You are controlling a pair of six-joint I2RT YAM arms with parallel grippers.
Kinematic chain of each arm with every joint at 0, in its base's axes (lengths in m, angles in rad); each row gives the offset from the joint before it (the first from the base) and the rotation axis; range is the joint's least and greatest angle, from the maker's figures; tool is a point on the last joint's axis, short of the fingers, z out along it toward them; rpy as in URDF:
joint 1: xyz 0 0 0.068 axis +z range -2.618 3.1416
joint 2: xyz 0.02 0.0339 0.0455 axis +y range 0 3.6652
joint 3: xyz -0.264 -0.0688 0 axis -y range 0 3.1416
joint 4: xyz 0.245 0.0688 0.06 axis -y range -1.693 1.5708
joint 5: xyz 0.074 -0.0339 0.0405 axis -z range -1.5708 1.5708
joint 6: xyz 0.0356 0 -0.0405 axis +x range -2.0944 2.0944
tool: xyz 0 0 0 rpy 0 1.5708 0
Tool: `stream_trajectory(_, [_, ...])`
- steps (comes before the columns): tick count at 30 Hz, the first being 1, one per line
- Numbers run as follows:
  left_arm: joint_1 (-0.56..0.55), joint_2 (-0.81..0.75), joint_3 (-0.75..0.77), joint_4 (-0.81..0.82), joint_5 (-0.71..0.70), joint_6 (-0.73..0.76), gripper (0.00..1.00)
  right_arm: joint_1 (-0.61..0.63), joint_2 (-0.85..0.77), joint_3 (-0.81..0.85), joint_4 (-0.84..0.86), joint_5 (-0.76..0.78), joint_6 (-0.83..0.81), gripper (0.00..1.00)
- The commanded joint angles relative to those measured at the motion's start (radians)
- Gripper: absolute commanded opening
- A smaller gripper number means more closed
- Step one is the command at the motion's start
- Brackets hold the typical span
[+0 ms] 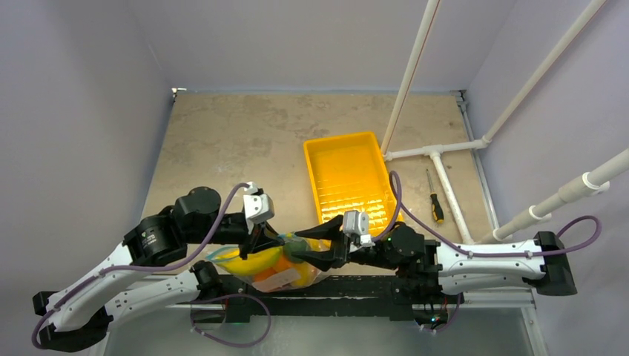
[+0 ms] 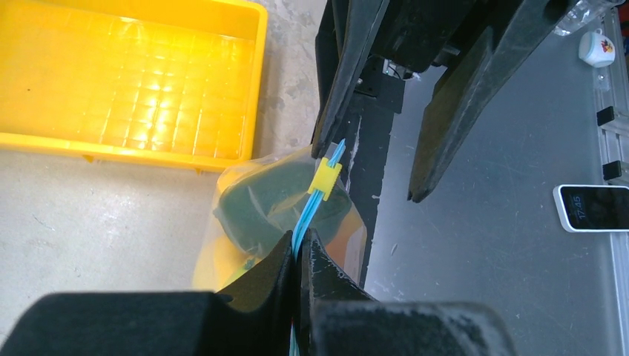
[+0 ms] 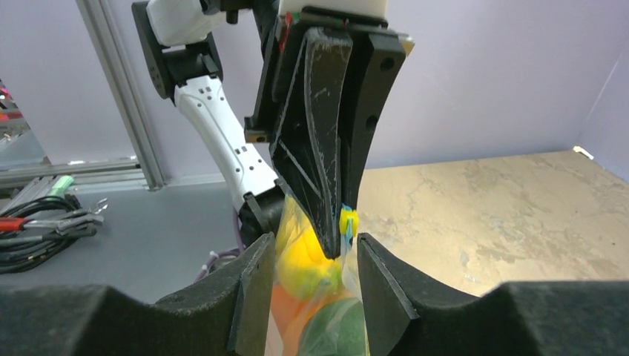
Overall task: Place the food in the zip-top bag and seal the zipper
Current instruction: Adjust the zipper on the food storage bag.
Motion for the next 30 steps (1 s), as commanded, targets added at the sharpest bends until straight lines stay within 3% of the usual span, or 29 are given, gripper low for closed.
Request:
stream_trajectory(1, [0.001, -0.012, 0.011, 0.091, 0.018, 0.004, 0.0, 0.006, 0.011, -0.015, 0.045, -0.003, 0.02, 0.47])
stream_trajectory(7, [0.0, -0.012, 0.011, 0.093, 0.035, 0.007, 0.0, 0.006, 0.047, -0.004, 0.051, 0.016, 0.008, 0.46])
stream_trajectory(13, [0.0, -0.014, 0.01, 0.092, 0.041, 0.009, 0.0, 0.006, 0.067, 0.021, 0.05, -0.002, -0.006, 0.26])
stream_trajectory(19, [0.001, -0.017, 0.011, 0.089, 0.058, 0.011, 0.0, 0.002, 0.076, 0.032, 0.057, 0.001, -0.006, 0.13])
stream_trajectory(30, [0.0, -0.009, 0.01, 0.09, 0.079, 0.013, 0.0, -0.001, 0.1, 0.04, 0.104, 0.01, -0.006, 0.08])
